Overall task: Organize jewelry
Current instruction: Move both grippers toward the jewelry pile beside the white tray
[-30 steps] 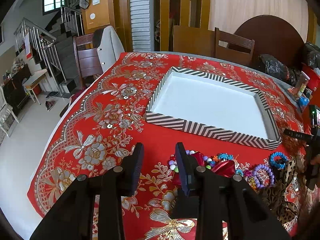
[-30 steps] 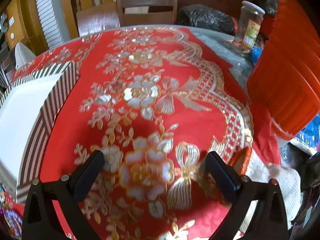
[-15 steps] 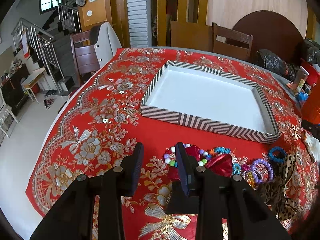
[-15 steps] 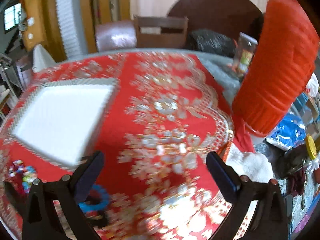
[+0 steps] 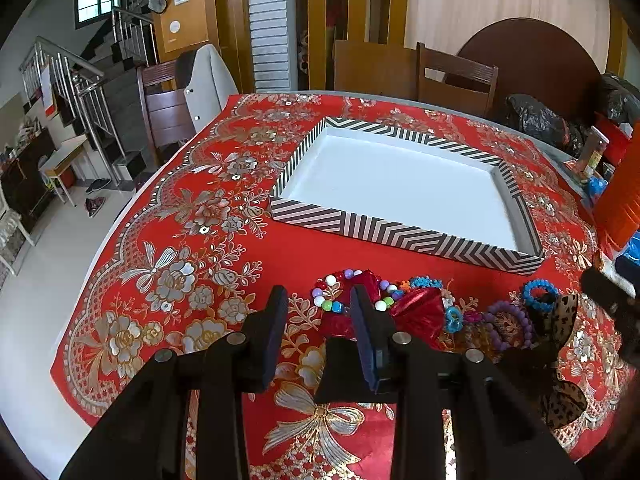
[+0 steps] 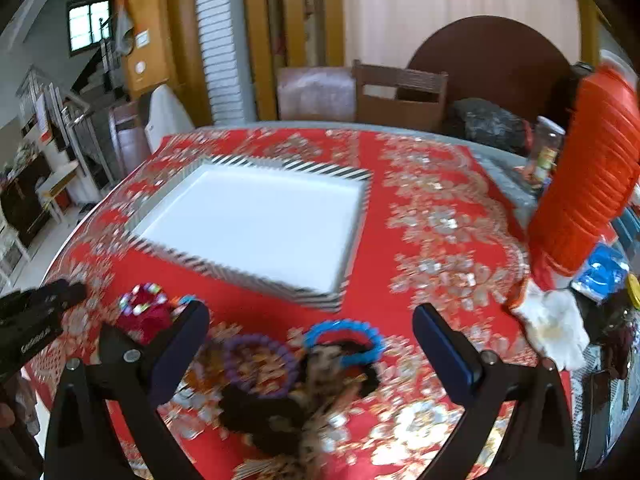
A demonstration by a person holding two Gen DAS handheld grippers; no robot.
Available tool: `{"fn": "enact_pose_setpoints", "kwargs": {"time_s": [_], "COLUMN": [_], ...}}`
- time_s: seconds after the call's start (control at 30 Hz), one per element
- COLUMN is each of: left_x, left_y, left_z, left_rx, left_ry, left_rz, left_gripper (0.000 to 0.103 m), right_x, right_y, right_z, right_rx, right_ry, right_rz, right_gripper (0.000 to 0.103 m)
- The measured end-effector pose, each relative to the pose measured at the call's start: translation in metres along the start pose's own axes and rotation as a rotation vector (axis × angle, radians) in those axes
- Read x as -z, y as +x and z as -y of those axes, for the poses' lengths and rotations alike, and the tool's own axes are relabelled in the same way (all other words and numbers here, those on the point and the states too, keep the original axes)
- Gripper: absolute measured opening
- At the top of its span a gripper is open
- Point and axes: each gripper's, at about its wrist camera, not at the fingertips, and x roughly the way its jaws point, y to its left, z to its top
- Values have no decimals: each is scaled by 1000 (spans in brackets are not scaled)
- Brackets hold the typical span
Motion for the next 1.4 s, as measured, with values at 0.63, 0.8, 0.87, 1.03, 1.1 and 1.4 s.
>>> {"fn": "enact_pose_setpoints", "kwargs": {"time_s": [0.63,0.8,0.87,1.03,1.1,1.4], "left_x": [6,6,7,7,7,9], "left_y": [-8,-9,-9,-8,-9,-6], "left_z": [5,7,8,8,8,7], "left_rx": [9,17,19,19,19,12], "left_ry": [-1,-1,1,4,2,1], "left_rz": [8,8,8,6,7,0], "left_gripper": [42,42,42,42,42,42], "right_x": [8,8,8,8,8,8], "right_y": [-6,-6,-6,-5,-5,-4], "right_z": [-26,-27,-27,-26,-25,-25], "right_rx": [-41,-43,-47,-46,-47,-42], "right_ry": [-55,-60,-58,-55,-51,-53], "right_rz": [-24,-27,-30,-36,-39,-38], "right_gripper": [103,103,103,103,103,103]}}
